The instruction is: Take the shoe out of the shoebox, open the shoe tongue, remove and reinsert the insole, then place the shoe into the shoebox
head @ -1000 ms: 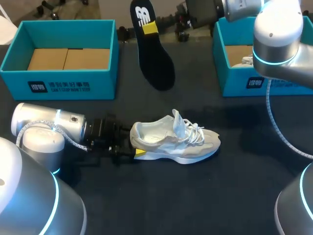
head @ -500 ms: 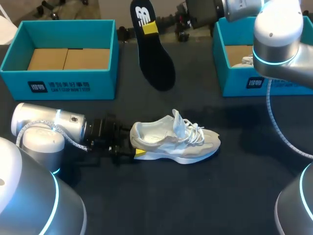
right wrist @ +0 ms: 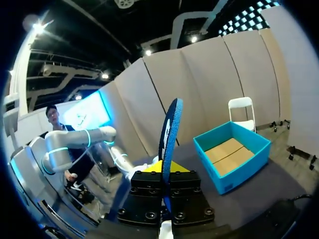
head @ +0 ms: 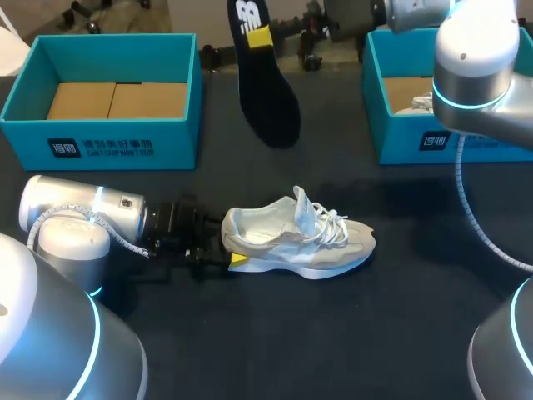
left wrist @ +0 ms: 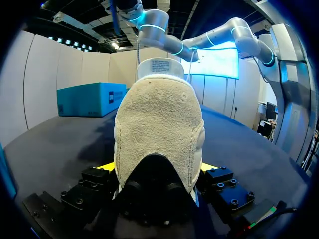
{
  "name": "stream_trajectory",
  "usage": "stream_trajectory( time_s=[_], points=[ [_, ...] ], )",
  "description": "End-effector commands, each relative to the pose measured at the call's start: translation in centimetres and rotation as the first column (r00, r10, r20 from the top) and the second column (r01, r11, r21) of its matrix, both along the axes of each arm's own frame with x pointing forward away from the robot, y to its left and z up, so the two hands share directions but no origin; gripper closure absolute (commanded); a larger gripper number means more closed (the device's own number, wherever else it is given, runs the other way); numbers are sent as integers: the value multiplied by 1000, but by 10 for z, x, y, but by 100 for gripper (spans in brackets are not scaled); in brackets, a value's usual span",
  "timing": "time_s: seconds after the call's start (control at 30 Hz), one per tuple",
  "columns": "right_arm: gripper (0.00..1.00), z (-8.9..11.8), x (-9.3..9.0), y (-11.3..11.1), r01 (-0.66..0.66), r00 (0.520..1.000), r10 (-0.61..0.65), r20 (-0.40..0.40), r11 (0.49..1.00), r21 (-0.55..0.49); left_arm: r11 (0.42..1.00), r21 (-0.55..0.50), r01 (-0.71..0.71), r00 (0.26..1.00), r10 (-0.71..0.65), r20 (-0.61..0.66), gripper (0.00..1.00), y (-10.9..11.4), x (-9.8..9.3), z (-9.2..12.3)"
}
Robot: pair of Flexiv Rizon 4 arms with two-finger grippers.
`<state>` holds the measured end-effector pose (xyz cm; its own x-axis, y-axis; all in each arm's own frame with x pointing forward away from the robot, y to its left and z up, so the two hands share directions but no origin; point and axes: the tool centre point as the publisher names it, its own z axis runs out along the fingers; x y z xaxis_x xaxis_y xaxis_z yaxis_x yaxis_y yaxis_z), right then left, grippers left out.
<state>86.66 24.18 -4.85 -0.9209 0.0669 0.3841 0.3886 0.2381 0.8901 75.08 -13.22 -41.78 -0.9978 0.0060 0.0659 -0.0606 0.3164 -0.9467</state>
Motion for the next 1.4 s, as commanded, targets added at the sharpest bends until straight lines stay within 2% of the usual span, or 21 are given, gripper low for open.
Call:
stream_trajectory(
  time_s=[0.03, 0.3, 0.47, 0.97, 1.4],
  points=[
    [100, 12, 0, -12, 7, 1000, -7, -24, 1000, -7, 1000, 2, -1, 1000, 1, -1, 100, -1, 0, -1],
    [100, 38, -4, -21, -5, 994, 3, -105, 1000, -20, 1000, 2, -1, 1000, 1, -1, 100, -1, 0, -1],
    [100, 57, -18, -27, -11, 984, 8, -180, 1000, -15, 1000, 2, -1, 1000, 1, -1, 100, -1, 0, -1],
    [100, 110, -62, -40, 46, 981, -55, -186, 998, -51, 1000, 2, -1, 1000, 1, -1, 100, -1, 0, -1],
    [100, 141, -102, -55, 77, 970, -89, -225, 995, -62, 1000, 2, -1, 1000, 1, -1, 100, -1, 0, -1]
  ],
)
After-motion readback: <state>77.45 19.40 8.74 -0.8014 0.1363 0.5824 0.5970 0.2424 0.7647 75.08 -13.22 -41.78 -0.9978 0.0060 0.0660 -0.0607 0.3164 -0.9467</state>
